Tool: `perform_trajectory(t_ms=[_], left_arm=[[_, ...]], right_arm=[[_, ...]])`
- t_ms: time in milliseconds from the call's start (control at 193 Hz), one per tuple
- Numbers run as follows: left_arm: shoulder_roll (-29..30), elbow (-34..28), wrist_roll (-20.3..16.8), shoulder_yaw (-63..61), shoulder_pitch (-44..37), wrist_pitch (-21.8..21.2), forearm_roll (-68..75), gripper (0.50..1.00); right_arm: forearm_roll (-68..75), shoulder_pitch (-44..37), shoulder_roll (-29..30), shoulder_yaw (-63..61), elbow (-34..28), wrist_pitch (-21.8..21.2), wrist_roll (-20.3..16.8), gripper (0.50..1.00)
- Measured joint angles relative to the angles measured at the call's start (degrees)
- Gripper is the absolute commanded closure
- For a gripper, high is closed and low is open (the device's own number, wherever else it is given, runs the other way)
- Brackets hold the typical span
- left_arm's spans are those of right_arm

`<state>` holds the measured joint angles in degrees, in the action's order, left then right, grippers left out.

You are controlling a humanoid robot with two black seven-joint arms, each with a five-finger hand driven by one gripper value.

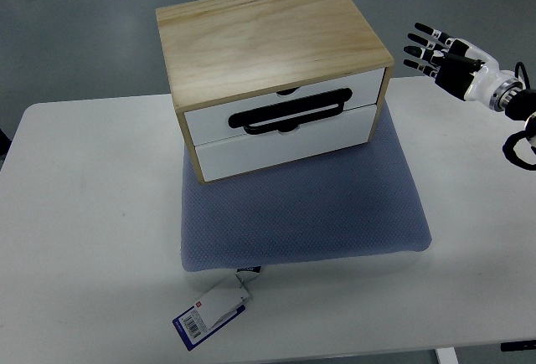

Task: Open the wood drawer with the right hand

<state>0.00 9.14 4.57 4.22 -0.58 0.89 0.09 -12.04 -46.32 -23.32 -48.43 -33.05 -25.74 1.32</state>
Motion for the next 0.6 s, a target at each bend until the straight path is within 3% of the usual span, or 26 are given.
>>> perform_trajectory(t_ms=[602], left_arm=[[0.0, 0.1, 0.0, 0.0, 0.0, 0.0, 0.0, 0.5]], right_arm=[[0.0, -0.9, -1.0, -0.2, 0.0, 3.2, 0.8, 0.552]])
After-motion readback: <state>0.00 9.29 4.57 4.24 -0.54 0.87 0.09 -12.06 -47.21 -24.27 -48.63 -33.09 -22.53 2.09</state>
